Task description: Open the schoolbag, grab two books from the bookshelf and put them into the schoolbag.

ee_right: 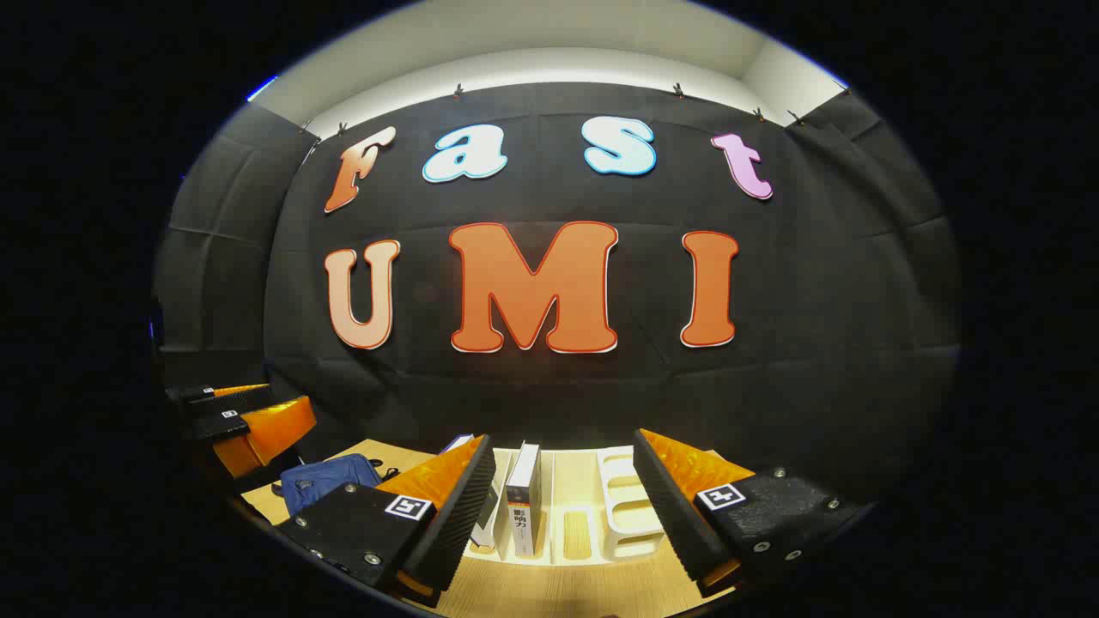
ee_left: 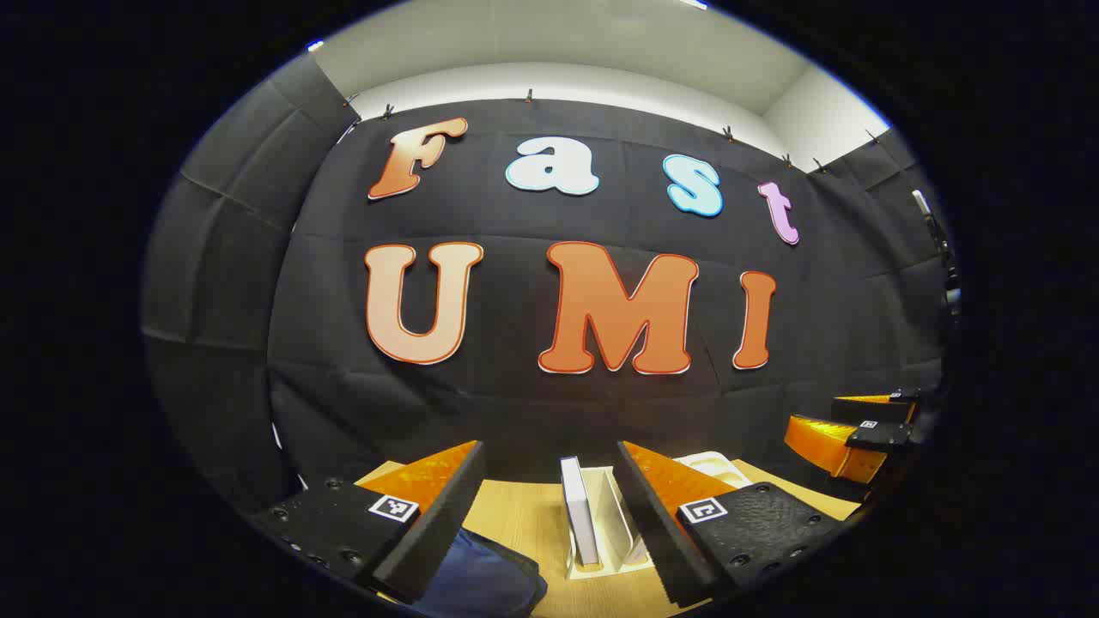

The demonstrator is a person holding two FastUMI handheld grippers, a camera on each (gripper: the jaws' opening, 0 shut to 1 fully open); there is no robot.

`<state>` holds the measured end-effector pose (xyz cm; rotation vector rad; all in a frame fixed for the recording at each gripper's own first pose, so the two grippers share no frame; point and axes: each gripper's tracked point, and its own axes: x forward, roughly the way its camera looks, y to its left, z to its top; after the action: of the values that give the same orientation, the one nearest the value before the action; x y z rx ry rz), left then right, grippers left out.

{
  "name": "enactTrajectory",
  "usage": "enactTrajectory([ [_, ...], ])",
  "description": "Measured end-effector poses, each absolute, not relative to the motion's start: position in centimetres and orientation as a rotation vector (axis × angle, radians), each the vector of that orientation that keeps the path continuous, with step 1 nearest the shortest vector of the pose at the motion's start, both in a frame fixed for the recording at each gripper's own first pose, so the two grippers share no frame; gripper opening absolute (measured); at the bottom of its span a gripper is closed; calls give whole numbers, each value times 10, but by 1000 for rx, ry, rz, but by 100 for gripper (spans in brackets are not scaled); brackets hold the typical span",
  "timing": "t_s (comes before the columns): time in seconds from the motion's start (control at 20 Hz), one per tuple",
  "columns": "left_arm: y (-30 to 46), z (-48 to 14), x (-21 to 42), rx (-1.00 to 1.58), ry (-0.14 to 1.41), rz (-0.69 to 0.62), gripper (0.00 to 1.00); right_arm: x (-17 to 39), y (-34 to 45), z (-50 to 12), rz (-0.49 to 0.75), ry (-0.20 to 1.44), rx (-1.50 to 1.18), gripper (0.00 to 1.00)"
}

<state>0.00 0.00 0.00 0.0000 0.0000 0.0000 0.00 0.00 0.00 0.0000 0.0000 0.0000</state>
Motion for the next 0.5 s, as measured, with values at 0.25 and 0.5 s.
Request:
enactTrajectory([
  [0.25, 6, -7, 6, -1, 8, 19, 93, 6, -1, -5, 1, 12, -2, 96],
  [0.5, 12, -7, 6, -1, 1, 35, 93, 9, 2, -5, 9, 12, -4, 96],
])
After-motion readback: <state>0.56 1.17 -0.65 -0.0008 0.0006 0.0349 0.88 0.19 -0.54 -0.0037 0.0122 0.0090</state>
